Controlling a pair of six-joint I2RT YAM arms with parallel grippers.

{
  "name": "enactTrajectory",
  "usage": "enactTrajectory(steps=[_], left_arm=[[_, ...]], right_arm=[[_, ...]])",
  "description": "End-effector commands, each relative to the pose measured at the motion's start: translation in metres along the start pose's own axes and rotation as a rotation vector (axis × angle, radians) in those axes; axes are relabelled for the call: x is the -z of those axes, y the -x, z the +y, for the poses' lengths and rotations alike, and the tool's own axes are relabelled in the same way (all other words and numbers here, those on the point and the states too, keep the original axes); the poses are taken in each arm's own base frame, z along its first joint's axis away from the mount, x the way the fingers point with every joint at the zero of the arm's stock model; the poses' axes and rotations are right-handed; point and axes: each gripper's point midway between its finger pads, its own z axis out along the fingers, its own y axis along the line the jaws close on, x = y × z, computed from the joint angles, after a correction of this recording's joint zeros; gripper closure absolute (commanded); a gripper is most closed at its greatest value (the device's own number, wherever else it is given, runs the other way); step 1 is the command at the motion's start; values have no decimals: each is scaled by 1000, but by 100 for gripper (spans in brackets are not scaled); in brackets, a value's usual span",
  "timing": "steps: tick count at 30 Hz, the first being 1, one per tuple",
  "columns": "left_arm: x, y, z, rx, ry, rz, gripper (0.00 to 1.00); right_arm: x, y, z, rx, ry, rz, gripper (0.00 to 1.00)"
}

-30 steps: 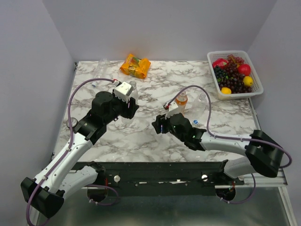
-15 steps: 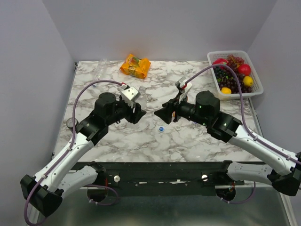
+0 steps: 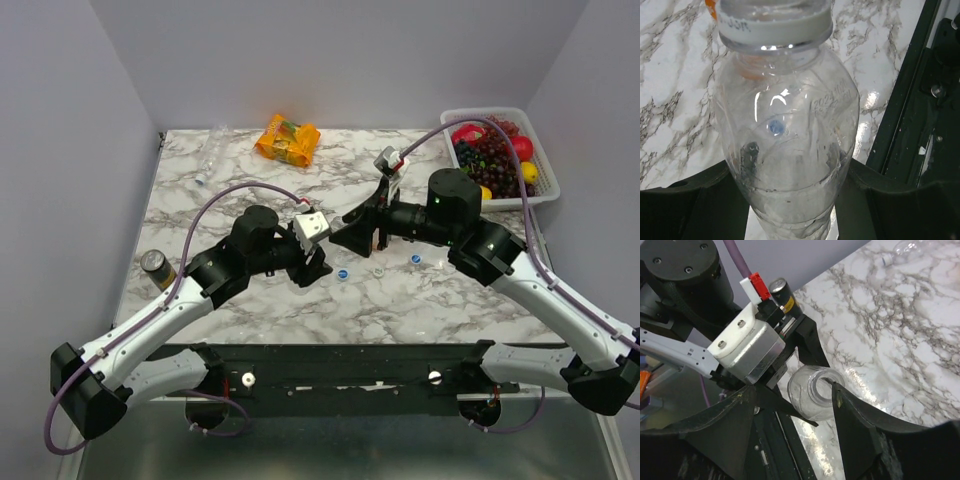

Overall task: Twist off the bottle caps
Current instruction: Pass from the left arm to the right

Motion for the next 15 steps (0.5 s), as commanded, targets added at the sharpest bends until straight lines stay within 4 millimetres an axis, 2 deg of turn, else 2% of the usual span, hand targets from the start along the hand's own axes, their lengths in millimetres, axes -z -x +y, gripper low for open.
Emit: enactTrajectory(steps=[1,7,9,12,15], left_arm=[[3,11,-16,-47,-69,-31,70],[4,12,-20,-54,-81,-41,70],[4,12,-22,-58,-88,-42,70],[4,11,-17,-52,-57,-35,70],[3,9,-7,-38,-2,-16,70]], right_arm=[[-4,-10,2,-26,26,60,31],[-12,-17,-5,-32,11,82,33],[-12,-17,-13,-27,-35,75,33],[-7,-14,-27,-10,-120,56,32],[5,-1,-33,13,-186,9,31]])
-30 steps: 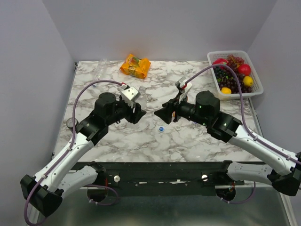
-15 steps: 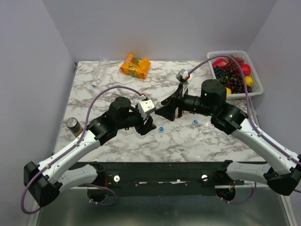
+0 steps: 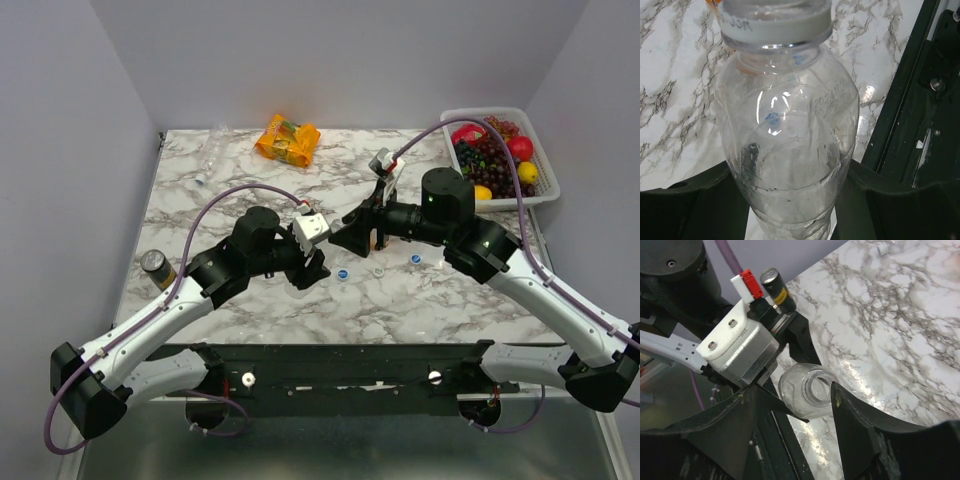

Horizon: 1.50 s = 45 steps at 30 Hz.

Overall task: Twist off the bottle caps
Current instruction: Pass from the left arm to the right, then place the bottle without the bottle cap at the center of the board.

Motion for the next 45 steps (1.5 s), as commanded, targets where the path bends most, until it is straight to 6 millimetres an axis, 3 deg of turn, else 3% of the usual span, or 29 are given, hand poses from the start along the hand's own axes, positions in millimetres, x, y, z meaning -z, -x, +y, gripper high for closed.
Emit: enactTrajectory(steps=[1,5,8,14,22,26,28,29,31,34,38,45], left_arm=[[1,17,2,-51,28,-47,70],[0,16,2,-42,32,-41,70],[1,19,-5,-52,-7,-61,70],[0,18,-4,-49,-2,-59,70],[-2,17,-5,-50,-10,-54,70],[-2,17,-3,-51,-2,-56,69],[-1,19,-2,-52,8,-62,59],[0,19,0,-50,17,-64,42],[2,21,1,-53,28,-77,19],[8,27,5,-59,61,-104,2],[22,33,25,-45,176,-131,1],[54,53,46,-20,265,-245,1]], right_arm=[[15,12,-26,20,-176,-49,31],[22,15,-30,28,-211,-62,30],[16,8,-27,17,-179,-32,31],[2,-5,-10,3,-49,25,34],[-8,-15,-4,-14,15,52,39],[-10,-18,-3,-8,26,60,72],[-11,-18,-6,-4,17,61,85],[-11,-18,-9,0,-1,58,94],[-11,-16,-15,12,-36,48,99],[-11,-7,-41,41,-173,17,99],[-12,3,-81,86,-381,-8,99],[-30,-2,-122,125,-539,-12,99]])
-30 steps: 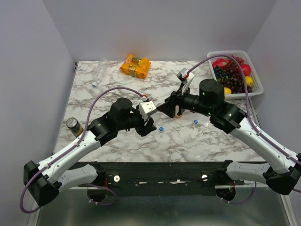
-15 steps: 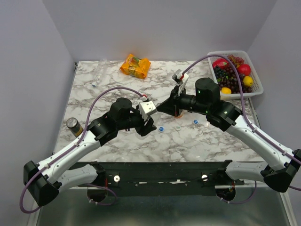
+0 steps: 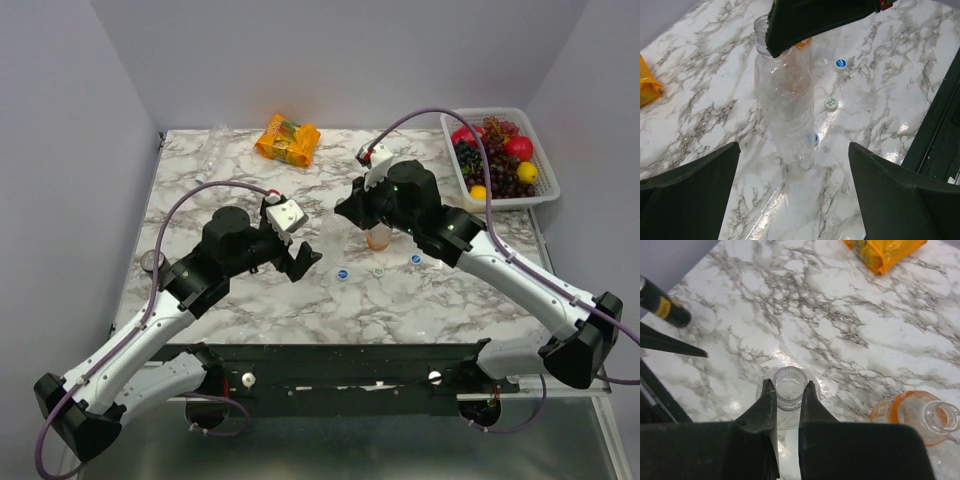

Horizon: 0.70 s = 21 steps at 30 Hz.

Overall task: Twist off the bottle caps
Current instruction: Place the bottle without the bottle cap at the center of the board.

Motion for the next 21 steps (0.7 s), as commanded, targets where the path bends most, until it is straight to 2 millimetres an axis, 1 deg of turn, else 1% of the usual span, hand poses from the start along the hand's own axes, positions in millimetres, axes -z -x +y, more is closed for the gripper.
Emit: enactTrajectory(steps=[1,2,3,5,6,8,11,13,14,15,16,18,20,21], left_arm=[[18,19,27,33,128,-97,1],[23,22,34,41,162,-115,1],[26,23,43,51,200,-127,1],[31,20,57,62,281,-123,1],[33,18,62,66,306,-114,1],[33,16,67,70,333,-103,1],[31,13,67,99,337,-95,1],[32,12,70,103,354,-88,1],[32,11,71,104,364,-85,1],[33,10,73,104,372,-80,1],[33,10,73,101,376,-79,1],[34,11,73,100,375,-85,1],[34,11,73,98,375,-88,1],[34,10,73,99,376,-83,1]], right_arm=[[-16,19,-29,36,-164,-95,99],[-18,18,-32,36,-179,-104,99],[-22,12,-34,43,-185,-99,99],[-27,14,-35,52,-190,-129,99],[-29,14,-37,59,-200,-135,99],[-37,6,-41,78,-215,-138,99],[-45,-2,-45,85,-227,-149,99],[-48,-1,-46,83,-231,-169,99],[-51,-8,-49,86,-242,-161,99],[-52,-9,-52,83,-257,-165,99],[-54,-8,-53,77,-263,-183,99],[-58,-14,-55,78,-269,-182,99],[-60,-12,-56,73,-273,-205,99],[-64,-17,-57,73,-280,-198,99]])
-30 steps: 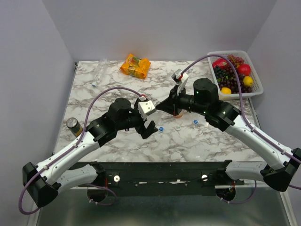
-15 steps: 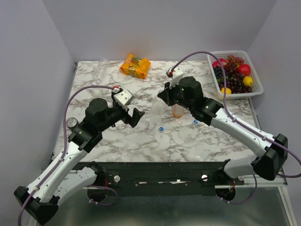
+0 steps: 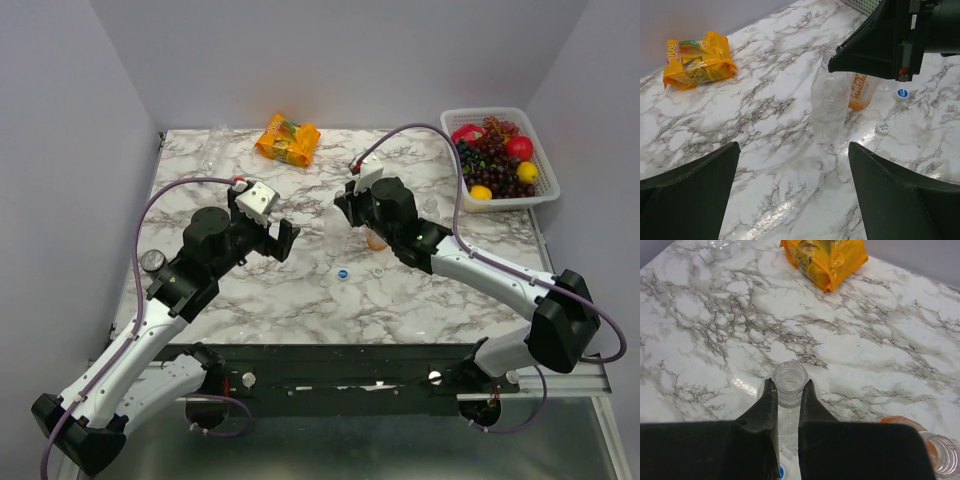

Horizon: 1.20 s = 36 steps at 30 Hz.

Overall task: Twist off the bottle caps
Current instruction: Place the bottle without the bottle cap at the center of the board.

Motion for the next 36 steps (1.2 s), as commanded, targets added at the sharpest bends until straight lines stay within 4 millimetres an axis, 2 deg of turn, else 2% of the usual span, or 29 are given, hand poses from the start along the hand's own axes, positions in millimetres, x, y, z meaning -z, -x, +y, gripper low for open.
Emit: enactTrajectory(steps=[1,9,16,20,23,29,30,36], left_arm=[[1,-2,7,8,41,1,1],[-2,-4,6,9,34,13,1],[-2,-4,6,9,31,12,1],[-2,-5,5,9,28,15,1],[-3,-6,5,9,25,18,1],[-2,-4,5,8,28,14,1],[-2,-4,5,7,26,14,1],[-2,-5,5,7,28,15,1]], right_arm=[[-11,12,-4,-9,-46,-102,99],[-25,-9,-8,31,-77,-54,99],[-27,-21,-10,46,-83,-25,99],[-28,-28,-11,54,-90,-3,95],[-27,-30,-10,60,-85,3,80],[-19,-20,-5,52,-45,-18,57],[-18,-18,-3,49,-36,-22,50],[-14,-8,0,42,-17,-30,34]])
